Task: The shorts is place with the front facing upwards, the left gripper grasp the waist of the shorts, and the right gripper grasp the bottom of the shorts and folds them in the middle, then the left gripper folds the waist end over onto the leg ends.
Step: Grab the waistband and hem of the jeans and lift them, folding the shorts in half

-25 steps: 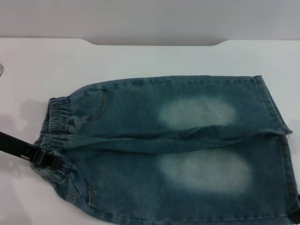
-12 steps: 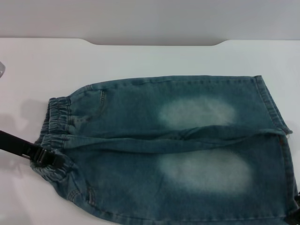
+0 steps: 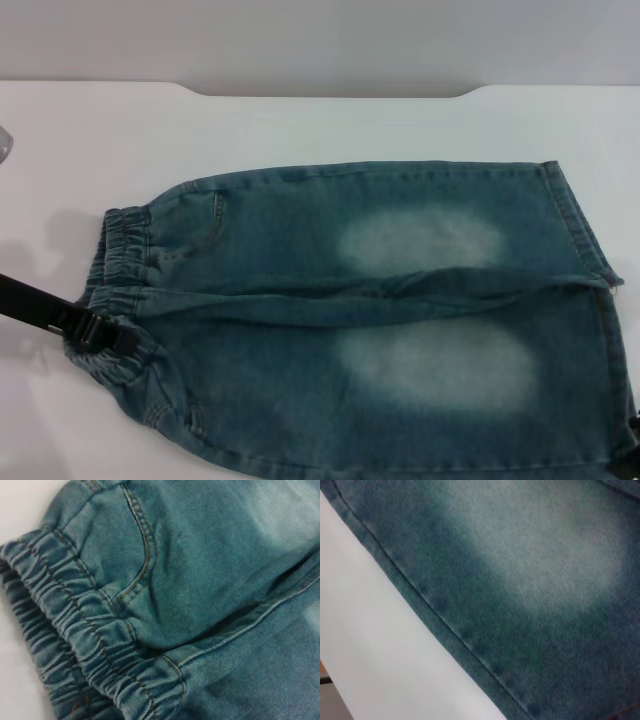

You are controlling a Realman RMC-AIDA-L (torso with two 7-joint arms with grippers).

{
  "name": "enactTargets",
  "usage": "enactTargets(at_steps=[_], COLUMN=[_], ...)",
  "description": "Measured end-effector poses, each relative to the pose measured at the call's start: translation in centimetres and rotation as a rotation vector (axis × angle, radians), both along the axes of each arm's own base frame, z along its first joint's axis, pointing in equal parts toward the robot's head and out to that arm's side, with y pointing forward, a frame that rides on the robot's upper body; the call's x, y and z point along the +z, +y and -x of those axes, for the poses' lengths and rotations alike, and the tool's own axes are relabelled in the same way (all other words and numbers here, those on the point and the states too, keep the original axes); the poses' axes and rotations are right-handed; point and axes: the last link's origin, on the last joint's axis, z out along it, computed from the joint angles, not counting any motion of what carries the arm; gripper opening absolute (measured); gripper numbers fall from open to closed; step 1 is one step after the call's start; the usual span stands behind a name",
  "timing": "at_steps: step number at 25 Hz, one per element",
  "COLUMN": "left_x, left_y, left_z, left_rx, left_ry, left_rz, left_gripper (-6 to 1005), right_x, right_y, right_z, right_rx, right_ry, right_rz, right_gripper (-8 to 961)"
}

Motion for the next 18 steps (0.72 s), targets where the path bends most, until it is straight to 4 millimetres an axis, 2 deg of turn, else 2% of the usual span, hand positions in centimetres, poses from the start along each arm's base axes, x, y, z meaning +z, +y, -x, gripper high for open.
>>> enactTargets(at_steps=[5, 11, 18], left_x=[-0.03, -0.11, -0.13], left_y=[0.01, 0.04, 0.04], left_z=[0.00, -0.08, -0.08], left_rx=[-0.001, -0.004, -0.005], left_ry=[0.000, -0.001, -0.001], left_rz=[0.000, 0.000, 0.000], left_gripper=[74, 75, 76], right_x=[-0.09, -0.10, 0.06], right_y=[-0.07, -0.16, -0.25], right_z=[-0.01, -0.03, -0.15], right_rx=[0.006, 0.015, 0.017], right_ry=[-0.005, -0.014, -0.020], right_rz=[0.007, 0.015, 0.011], right_gripper=[502, 269, 131])
